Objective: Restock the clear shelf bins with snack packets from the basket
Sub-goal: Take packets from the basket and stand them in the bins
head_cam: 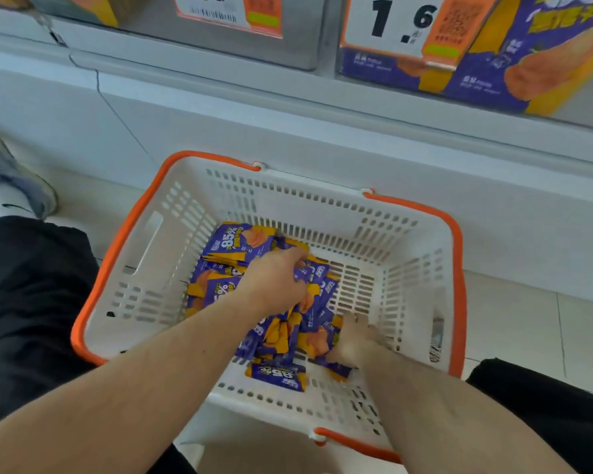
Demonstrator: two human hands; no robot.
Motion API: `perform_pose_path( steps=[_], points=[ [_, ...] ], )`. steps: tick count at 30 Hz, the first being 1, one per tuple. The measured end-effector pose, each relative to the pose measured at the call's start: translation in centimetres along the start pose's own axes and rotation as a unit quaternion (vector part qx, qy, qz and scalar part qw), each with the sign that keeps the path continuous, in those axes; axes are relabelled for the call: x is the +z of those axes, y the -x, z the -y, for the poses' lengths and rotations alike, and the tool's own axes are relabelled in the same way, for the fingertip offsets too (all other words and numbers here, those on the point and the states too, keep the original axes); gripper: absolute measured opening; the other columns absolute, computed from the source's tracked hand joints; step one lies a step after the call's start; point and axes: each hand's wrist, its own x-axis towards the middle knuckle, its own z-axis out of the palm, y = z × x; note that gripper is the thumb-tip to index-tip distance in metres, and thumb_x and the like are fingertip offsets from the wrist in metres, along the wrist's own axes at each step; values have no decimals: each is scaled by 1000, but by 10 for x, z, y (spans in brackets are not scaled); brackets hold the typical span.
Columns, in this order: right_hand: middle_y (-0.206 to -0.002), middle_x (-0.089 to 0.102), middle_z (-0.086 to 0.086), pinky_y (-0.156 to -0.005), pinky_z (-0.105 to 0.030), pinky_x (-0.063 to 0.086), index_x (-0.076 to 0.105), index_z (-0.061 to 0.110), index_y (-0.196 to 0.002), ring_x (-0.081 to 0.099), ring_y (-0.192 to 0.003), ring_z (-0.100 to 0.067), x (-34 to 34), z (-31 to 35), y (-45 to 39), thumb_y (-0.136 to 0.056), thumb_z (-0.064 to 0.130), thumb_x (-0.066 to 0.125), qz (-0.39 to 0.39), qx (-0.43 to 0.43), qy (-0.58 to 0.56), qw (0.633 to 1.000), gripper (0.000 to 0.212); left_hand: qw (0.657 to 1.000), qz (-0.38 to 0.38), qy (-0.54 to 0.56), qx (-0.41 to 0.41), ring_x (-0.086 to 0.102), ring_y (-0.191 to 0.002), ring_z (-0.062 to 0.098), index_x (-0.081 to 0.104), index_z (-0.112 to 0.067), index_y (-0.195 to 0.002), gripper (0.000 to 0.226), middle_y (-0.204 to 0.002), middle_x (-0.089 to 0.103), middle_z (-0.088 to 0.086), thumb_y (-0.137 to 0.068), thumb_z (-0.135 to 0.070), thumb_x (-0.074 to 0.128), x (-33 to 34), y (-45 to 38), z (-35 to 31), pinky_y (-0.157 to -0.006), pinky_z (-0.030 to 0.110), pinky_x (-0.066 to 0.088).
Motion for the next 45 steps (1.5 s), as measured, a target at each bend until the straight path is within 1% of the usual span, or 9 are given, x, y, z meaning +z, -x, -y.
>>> perform_pose_path(
  steps=[6,10,13,20,27,31,34,40,45],
  points=[
    [-100,65,-8,-73,-27,48,58,12,-93,64,-105,-25,-13,3,9,-89,19,61,39,-41,-54,997,9,999,31,-17,-3,54,-121,16,45,-23,-141,53,-136,56,-5,-89,-21,58,6,5,2,-96,36,49],
    [-91,59,-6,-51,-22,39,54,12,-81,56,-86,-24,-37,3,12,-89,9,58,29,-25,-63,997,10,998,37,-41,1,53,-121,17,49,-22,-136,47,-133,56,-2,-90,-24,57,7,13,0,-98,37,46],
    [-102,58,-14,-61,-24,43,62,4,-106,58,-93,-28,-75,2,27,-92,4,51,10,-56,41,998,18,998,36,-55,22,51,-123,18,50,-20,-138,48,-135,57,-1,-90,-23,57,8,15,-6,-100,37,46],
    [-83,62,-5,-56,-29,43,66,14,-90,56,-70,-20,-169,20,99,-86,4,56,-59,-168,201,963,15,992,39,-105,59,47,-127,23,36,-30,-145,73,-142,48,-1,-84,-57,63,12,22,-55,-104,44,39],
    [-84,60,0,-67,-31,43,62,13,-98,56,-82,-23,-239,13,175,-86,36,70,-123,-204,231,943,27,975,-33,202,83,54,-63,13,63,-11,-79,14,-68,57,-1,-93,-14,62,-22,36,-87,-58,24,41],
    [-94,66,-3,-69,-31,48,66,12,-100,62,-89,-25,-264,-11,203,-81,39,76,-193,-161,167,953,34,940,-81,323,74,65,-73,25,63,-14,-73,20,-76,68,8,-93,-9,62,-36,41,-107,-70,38,53],
    [-71,56,3,-55,-26,40,58,19,-71,56,-73,-21,-271,-29,217,-84,24,73,-238,-153,69,957,21,926,-83,360,77,70,-83,26,69,-15,-86,9,-87,74,8,-92,-12,63,-40,41,-128,-73,37,55],
    [-92,65,-8,-70,-33,56,64,12,-94,62,-86,-27,-297,-57,254,-83,14,60,-358,-89,68,927,12,954,-118,105,254,62,-74,15,58,-29,-80,13,-76,63,-10,-85,-22,68,-77,31,-198,-60,25,44],
    [-84,57,-11,-64,-30,42,58,12,-88,54,-81,-34,-336,-84,306,-79,19,52,-485,-11,6,874,13,876,-340,-94,328,38,-125,29,46,-19,-136,70,-137,39,7,-73,-30,74,-130,26,-261,-99,40,33]
  ],
)
